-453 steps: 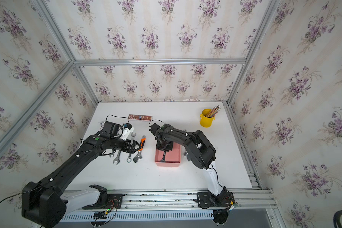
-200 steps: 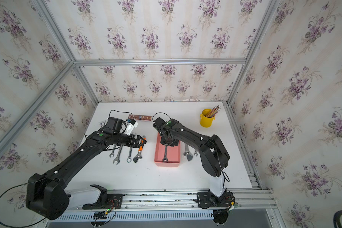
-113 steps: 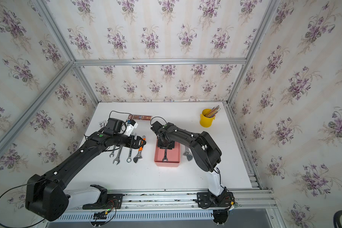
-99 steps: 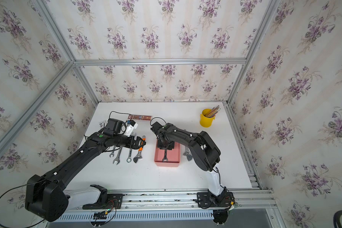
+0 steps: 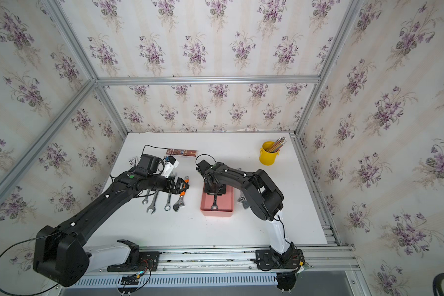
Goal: Take out the wrench from the storage box
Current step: Pick up the wrench from the storage box, then place the wrench at the center of the board.
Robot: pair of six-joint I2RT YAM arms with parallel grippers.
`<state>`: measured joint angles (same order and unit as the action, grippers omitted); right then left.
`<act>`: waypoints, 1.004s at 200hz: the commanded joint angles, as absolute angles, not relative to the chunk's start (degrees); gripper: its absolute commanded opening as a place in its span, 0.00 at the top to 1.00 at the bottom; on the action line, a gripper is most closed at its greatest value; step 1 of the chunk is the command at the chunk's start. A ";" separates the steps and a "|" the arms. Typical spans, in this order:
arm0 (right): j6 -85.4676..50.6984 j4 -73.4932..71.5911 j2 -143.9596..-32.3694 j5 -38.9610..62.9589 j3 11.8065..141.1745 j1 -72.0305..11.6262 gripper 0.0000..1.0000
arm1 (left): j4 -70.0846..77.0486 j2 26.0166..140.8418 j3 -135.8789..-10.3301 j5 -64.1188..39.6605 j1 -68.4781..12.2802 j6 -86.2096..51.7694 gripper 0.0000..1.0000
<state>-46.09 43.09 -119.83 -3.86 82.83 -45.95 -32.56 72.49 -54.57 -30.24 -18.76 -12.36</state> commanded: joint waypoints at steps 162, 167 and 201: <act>-47.15 52.09 -111.69 -8.30 86.27 -45.80 0.94 | -32.92 75.43 -56.93 -32.24 -18.87 -11.07 0.01; -47.20 52.42 -111.43 -8.57 86.58 -45.79 0.94 | -32.91 75.41 -56.95 -32.22 -18.88 -11.12 0.01; -46.34 54.83 -109.42 -10.22 88.53 -45.22 0.94 | -30.93 74.84 -56.43 -32.78 -19.40 -13.07 0.01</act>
<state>-46.54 52.03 -111.07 -7.77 87.42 -45.78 -32.62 75.24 -56.49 -31.73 -18.96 -12.03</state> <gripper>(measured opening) 0.179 0.989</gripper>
